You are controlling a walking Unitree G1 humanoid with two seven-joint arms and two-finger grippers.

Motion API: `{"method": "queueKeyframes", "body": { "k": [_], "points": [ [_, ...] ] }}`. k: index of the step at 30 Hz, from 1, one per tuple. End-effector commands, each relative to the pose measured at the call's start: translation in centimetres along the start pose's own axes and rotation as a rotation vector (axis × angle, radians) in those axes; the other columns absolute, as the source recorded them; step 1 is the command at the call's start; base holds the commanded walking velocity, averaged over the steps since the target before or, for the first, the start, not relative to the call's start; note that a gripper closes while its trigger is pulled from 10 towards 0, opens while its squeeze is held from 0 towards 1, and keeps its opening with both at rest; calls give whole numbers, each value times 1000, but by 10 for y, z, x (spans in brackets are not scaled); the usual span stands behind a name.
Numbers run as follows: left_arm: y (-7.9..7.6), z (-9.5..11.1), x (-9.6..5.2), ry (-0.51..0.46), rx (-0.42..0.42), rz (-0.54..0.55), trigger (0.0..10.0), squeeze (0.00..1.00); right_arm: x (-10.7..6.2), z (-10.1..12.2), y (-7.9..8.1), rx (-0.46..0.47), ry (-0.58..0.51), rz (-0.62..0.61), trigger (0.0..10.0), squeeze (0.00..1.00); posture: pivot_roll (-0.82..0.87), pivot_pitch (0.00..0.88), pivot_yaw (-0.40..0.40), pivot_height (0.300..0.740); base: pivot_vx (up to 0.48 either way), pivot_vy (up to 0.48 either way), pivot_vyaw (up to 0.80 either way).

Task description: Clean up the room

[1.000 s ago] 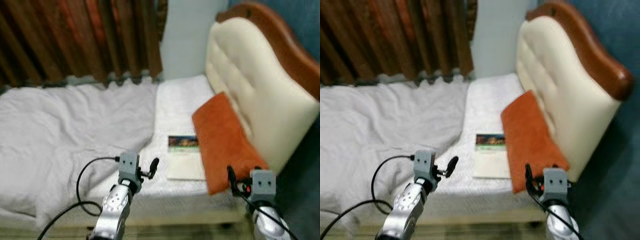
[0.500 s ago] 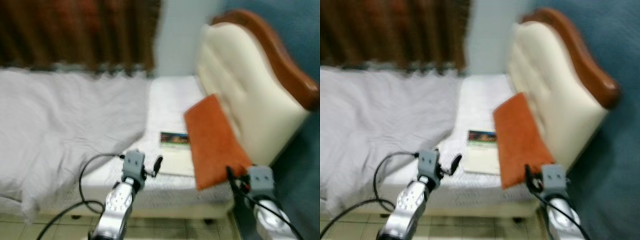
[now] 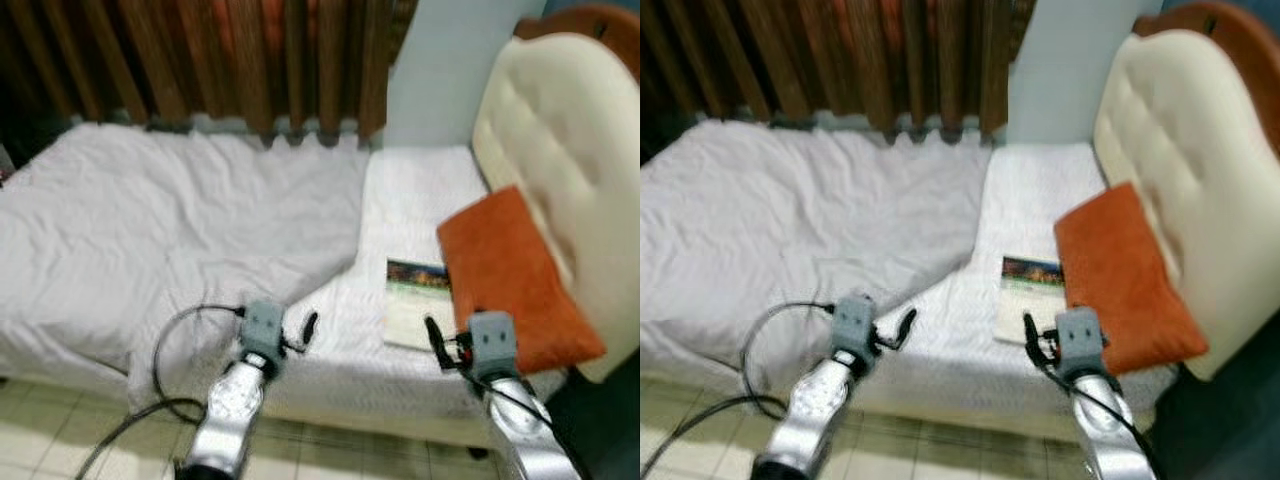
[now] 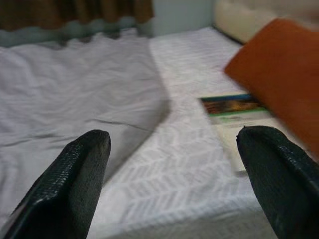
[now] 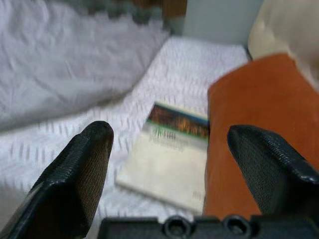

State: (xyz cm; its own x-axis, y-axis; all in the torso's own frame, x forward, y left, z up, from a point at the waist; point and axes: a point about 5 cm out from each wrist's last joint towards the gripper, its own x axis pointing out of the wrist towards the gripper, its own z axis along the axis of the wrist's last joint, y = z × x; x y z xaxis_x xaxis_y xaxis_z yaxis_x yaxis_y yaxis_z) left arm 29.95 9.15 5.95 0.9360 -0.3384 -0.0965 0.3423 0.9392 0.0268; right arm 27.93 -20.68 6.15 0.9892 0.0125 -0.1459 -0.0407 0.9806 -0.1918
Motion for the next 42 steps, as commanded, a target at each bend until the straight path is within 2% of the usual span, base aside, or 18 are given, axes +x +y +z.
{"method": "queueKeyframes", "body": {
  "k": [1,6,9,13,15,17,19,22,24,26,27,31,38,42],
  "points": [
    [3,0,1,11,24,-10,10000,0,3,3,1,9,-9,-3,10000,0,-87,68,-12,740,277,394,0],
    [6,3,6,23,50,-19,10000,0,5,1,4,11,-2,16,10000,0,-88,79,-6,740,278,392,0],
    [8,4,9,29,62,-26,10000,0,6,-1,6,4,12,23,10000,0,-89,78,-2,740,277,390,-800],
    [10,4,5,14,38,-21,10000,0,4,0,5,-1,-7,17,10000,0,-89,76,-1,740,277,392,-400],
    [12,2,-7,-2,-8,-17,10000,0,-2,2,2,9,-17,10,10000,0,-87,76,-2,740,0,0,0],
    [17,-1,-24,-22,-7,-8,10000,0,-14,-1,-3,19,-19,-6,10000,0,-76,75,-7,740,0,0,0],
    [22,-3,-35,-21,11,7,10000,0,-23,-4,-5,24,-15,-12,10000,0,-69,72,-7,740,0,0,0],
    [31,-4,-41,0,38,39,10000,0,-29,-11,-8,31,3,-23,10000,0,-57,68,-4,740,0,0,0],
    [38,-4,-38,13,68,86,10000,0,-28,-16,-9,32,22,-27,10000,0,-41,54,-1,740,0,0,-391],
    [39,-2,-36,14,73,94,10000,0,-26,-16,-8,33,26,-23,10000,0,-41,54,-1,740,0,0,-781],
    [39,4,-29,2,84,111,10000,0,-18,-10,-5,34,13,-10,10000,0,-42,40,-2,740,0,0,-775],
    [39,5,-25,4,66,121,10000,0,-14,-6,-3,32,1,-3,10000,0,-44,36,-3,740,0,0,-775],
    [26,1,-23,19,78,104,10000,0,-13,-6,-2,48,7,24,10000,0,-50,31,-10,740,0,0,-775],
    [20,-1,-23,20,41,86,10000,0,-16,-10,0,36,28,36,10000,0,-56,39,-11,740,103,0,-773]
  ]
}}
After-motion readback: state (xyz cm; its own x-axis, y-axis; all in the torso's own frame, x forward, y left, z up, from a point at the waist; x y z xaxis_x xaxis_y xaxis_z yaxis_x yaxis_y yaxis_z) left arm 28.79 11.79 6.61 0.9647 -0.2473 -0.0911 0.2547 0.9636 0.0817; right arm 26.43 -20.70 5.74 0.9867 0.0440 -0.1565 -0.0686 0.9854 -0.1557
